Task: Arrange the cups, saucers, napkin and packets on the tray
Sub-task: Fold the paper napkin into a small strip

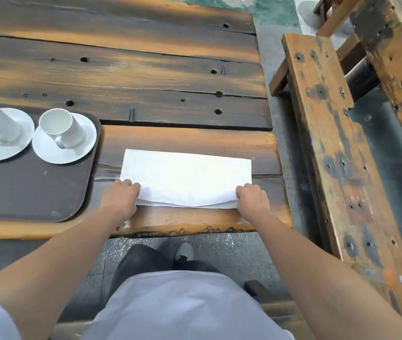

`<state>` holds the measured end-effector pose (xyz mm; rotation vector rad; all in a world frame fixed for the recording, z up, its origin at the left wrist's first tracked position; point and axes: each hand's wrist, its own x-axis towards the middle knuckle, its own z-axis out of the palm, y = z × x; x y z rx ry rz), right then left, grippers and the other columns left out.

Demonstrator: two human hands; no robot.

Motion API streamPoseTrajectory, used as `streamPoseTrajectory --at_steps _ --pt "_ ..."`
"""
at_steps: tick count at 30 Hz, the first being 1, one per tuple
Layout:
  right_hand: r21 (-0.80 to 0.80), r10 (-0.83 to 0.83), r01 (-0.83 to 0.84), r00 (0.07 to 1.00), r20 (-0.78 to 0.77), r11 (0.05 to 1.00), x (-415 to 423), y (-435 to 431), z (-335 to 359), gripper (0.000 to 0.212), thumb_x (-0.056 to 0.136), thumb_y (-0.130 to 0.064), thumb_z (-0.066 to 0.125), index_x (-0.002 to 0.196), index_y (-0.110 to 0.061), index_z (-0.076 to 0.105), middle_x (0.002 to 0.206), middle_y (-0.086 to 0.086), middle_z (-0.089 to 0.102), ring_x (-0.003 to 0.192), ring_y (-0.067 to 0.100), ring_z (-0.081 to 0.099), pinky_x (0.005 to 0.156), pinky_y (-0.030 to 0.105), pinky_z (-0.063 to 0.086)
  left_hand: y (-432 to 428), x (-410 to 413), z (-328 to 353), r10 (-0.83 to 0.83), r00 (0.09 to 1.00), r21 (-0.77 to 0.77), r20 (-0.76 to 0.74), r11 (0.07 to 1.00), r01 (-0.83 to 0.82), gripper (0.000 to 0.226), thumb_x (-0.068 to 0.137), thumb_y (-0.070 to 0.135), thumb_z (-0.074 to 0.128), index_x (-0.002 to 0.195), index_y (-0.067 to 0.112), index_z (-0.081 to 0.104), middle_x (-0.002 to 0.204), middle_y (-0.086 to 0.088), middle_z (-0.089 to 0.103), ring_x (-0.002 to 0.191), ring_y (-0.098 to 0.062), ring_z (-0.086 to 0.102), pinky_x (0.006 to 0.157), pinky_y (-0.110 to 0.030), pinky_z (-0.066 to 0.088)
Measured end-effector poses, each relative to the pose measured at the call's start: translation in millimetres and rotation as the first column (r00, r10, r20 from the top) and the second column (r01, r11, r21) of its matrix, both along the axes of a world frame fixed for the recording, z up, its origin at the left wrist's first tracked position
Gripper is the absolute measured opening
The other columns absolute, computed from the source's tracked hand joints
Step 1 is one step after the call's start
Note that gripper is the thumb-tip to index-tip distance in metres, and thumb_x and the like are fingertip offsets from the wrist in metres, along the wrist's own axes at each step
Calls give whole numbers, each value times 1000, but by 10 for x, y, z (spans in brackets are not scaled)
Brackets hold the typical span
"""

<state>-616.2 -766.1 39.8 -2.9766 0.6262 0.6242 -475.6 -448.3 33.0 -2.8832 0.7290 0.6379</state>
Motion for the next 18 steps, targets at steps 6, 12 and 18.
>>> streamPoseTrajectory --at_steps 6,12,18 --pt "-6 61 -61 998 -27 998 3 21 -202 32 86 0 45 109 -17 60 109 6 59 107 29 51 87 38 40 -28 -22 -116 12 1000 56 4 998 -12 30 81 6 54 108 18 57 111 -5 57 108 -28 51 83 -36 45" --pt "-5 53 -53 997 -60 999 -91 18 -375 30 88 -1 43 109 -17 57 110 7 57 106 29 50 85 38 40 -15 -60 -246 110 994 34 -15 993 -109 27 83 2 49 106 15 56 109 -8 56 110 -30 50 81 -40 47" --pt "106 -67 73 996 -63 992 -130 12 -427 27 85 -5 47 110 -14 51 115 7 50 108 28 45 84 37 44 64 -90 -321 210 976 -94 -49 972 -214 20 82 0 47 97 7 57 102 -11 55 108 -33 49 72 -41 45"
